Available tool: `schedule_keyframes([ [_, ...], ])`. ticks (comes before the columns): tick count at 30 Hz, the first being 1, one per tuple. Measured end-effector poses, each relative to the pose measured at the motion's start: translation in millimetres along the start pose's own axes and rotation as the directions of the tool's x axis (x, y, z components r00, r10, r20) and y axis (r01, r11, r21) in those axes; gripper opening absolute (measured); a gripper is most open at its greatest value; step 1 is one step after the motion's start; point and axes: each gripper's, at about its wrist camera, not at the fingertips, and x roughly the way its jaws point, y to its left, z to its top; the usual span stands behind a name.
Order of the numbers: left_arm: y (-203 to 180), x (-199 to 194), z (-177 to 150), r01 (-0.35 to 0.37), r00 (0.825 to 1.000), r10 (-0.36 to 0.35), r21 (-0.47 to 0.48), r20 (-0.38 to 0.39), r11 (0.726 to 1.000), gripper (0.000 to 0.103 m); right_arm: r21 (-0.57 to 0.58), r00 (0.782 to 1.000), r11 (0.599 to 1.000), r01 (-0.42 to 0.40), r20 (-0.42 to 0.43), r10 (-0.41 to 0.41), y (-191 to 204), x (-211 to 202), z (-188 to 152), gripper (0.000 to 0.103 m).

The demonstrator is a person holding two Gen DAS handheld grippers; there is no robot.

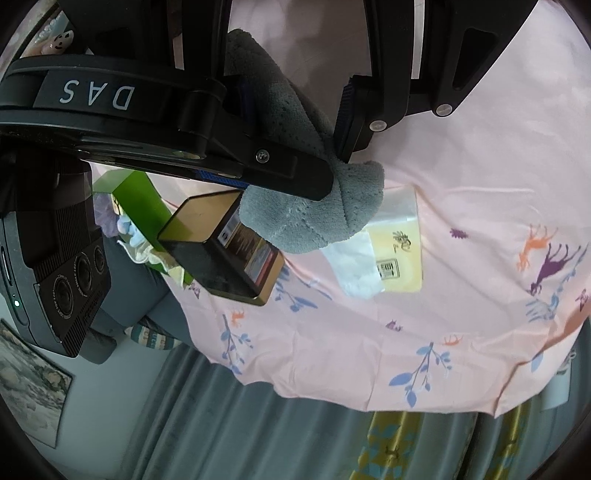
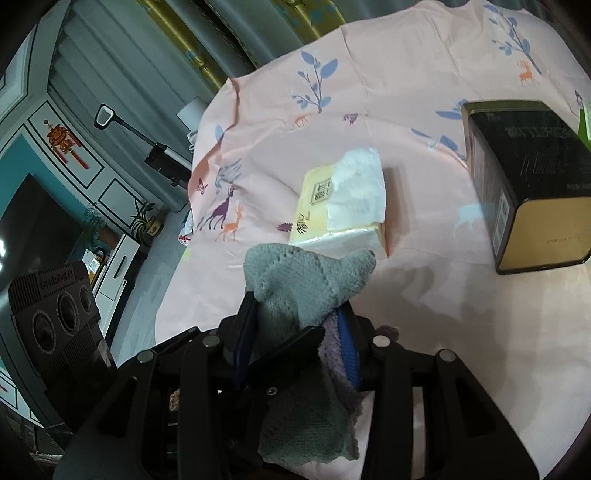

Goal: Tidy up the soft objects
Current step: 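Carry the grey-green towel over the green box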

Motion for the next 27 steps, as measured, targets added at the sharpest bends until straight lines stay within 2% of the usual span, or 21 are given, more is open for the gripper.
schedule_keyframes([
  [12, -22, -20, 8, -0.009, 0.998, 0.006, 0.048, 0.063, 0.999, 0.036, -0.028, 0.997, 1.000, -0.009, 0.071, 0.011, 12, -27, 2, 0.041],
  [27, -69, -31, 28, 0.017, 0.992, -0.032, 0.126, 0.120, 0.992, 0.036, -0.036, 0.985, 0.999, 0.009, 0.174, -0.003, 4, -80, 12, 0.041],
])
